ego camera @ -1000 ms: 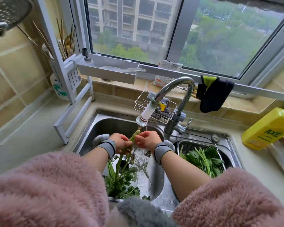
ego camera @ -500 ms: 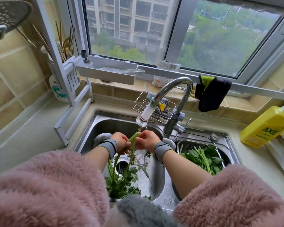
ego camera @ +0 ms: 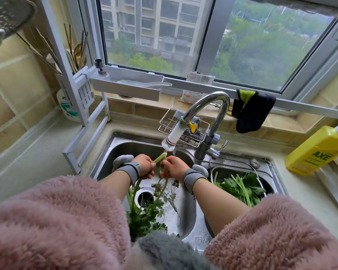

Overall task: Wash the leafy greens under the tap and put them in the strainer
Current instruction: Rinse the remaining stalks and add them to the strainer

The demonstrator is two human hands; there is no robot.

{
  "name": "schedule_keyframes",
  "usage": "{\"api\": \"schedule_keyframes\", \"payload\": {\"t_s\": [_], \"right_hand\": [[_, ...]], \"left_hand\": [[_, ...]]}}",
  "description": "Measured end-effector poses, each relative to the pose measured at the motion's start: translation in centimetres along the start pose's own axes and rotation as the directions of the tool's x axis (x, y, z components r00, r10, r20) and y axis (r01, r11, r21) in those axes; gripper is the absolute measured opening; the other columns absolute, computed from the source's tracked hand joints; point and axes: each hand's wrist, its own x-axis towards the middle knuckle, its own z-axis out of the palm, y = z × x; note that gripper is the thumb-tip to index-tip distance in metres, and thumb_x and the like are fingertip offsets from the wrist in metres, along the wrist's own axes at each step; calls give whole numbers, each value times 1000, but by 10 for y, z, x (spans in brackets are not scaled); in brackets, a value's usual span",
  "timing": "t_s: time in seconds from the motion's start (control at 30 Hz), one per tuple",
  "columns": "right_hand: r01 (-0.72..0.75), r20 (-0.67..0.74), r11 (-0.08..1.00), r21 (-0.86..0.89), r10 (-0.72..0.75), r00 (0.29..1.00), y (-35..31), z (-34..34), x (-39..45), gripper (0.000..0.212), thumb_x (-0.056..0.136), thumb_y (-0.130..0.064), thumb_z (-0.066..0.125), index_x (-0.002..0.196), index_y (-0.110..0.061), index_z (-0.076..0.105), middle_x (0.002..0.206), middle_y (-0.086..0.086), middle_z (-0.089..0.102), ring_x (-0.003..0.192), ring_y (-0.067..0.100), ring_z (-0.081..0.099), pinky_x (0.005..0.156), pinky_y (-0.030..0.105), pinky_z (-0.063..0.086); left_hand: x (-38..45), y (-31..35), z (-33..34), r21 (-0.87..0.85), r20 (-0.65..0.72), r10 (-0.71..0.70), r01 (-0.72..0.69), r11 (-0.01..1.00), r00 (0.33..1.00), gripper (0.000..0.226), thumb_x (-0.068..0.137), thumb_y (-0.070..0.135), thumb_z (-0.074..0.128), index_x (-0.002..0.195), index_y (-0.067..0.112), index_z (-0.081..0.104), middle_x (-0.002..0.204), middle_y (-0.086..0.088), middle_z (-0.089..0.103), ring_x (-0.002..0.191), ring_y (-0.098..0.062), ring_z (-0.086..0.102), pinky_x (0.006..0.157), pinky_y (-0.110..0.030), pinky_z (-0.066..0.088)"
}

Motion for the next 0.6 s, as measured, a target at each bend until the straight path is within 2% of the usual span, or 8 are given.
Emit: {"api": "schedule_keyframes", "payload": {"t_s": [0.07,0.13,0.2,0.3,0.37,0.5,0.6], "right_hand": [[17,-3,990,-138,-18,1000,2,-1,1,21,99,-20,41,80,-14,49,73,7,57,70,23,58,80,41,53],[20,-12,962,-273,-24,1000,4,-3,0,17,98,-22,43,83,-14,47,84,11,59,72,21,54,70,32,46],[24,-26,920,-390,-37,999,9,-5,1,12,97,-22,46,91,-12,49,97,17,61,79,22,53,75,32,44],[39,-15,867,-497,-53,998,12,-7,3,24,97,-21,46,102,-1,58,109,19,61,93,31,57,82,33,43],[42,-1,832,-554,-51,999,12,-6,5,27,97,-21,45,105,1,58,112,20,58,90,29,53,83,34,42],[67,17,776,-627,-73,997,15,-6,8,27,98,-21,44,110,0,55,119,18,51,103,32,52,87,33,39],[89,35,736,-672,-88,996,15,-7,10,17,99,-20,41,103,-9,53,121,18,48,89,26,46,88,33,39]], "left_hand": [[1,0,-2,125,-14,39,-37,991,999,26,98,15,46,73,11,51,62,-5,52,51,-15,44,51,-24,39],[0,1,-6,235,-25,82,-74,969,996,20,96,24,50,80,11,54,64,-1,49,57,-14,44,50,-22,36],[-2,2,-9,290,-35,116,-101,952,993,18,95,26,52,90,10,59,63,2,46,61,-13,45,50,-18,33],[-4,4,-9,350,-18,93,-81,933,996,26,96,27,50,101,5,65,63,2,46,58,-9,42,49,-17,31],[-4,5,-9,412,-12,69,-58,909,998,32,96,28,48,109,3,64,67,1,47,66,-12,46,50,-16,32],[-4,5,-10,483,5,34,-32,875,999,36,97,30,46,113,3,63,87,-6,53,83,-17,47,53,-15,31],[-8,13,-8,510,-30,10,7,860,1000,39,99,29,41,117,1,62,108,-18,62,88,-21,50,54,-21,33]]}}
